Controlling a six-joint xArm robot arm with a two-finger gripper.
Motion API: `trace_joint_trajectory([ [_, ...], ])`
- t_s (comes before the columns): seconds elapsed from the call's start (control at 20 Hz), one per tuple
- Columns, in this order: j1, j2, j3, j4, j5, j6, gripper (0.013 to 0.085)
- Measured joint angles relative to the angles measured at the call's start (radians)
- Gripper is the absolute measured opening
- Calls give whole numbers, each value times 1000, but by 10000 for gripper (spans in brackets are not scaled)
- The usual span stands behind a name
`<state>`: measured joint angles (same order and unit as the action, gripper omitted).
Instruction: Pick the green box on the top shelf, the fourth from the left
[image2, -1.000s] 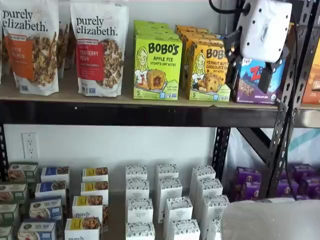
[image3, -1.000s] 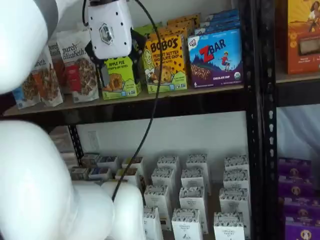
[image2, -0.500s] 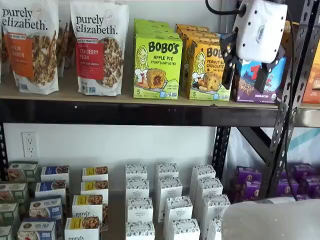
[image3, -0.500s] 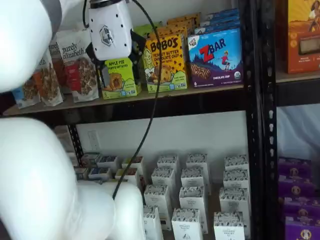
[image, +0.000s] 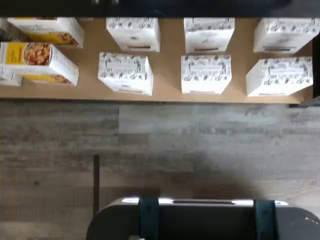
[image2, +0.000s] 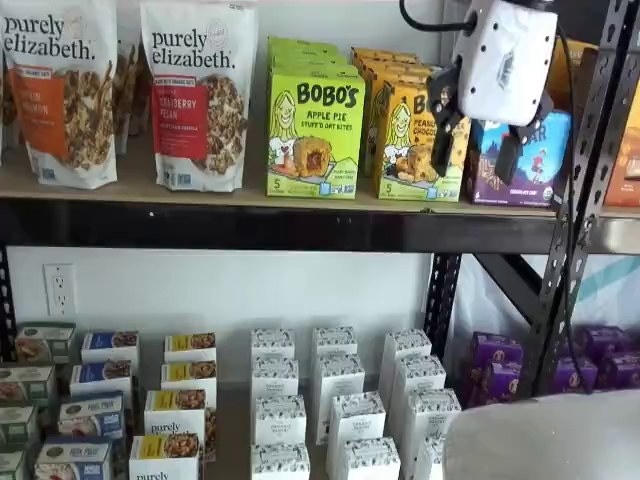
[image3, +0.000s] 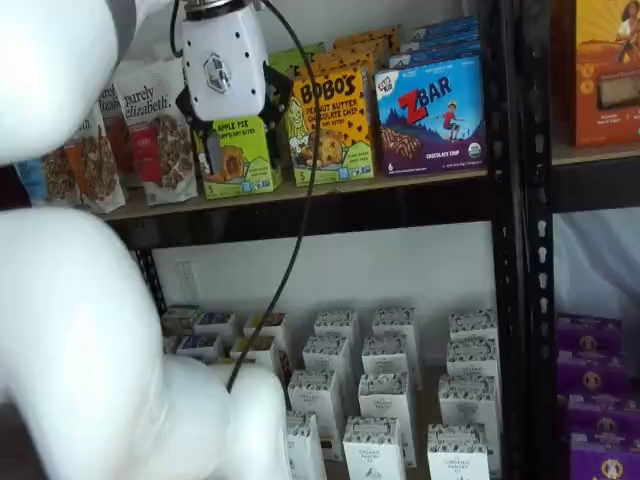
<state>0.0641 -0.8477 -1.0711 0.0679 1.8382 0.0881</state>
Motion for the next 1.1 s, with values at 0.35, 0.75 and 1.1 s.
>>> trace_joint_trajectory([
  [0.35,73,-9,25,-43,-98,58,850],
  [0.75,149,8,26,-104,-152,127,850],
  [1.1,167,29,20,-81,-205,146,850],
])
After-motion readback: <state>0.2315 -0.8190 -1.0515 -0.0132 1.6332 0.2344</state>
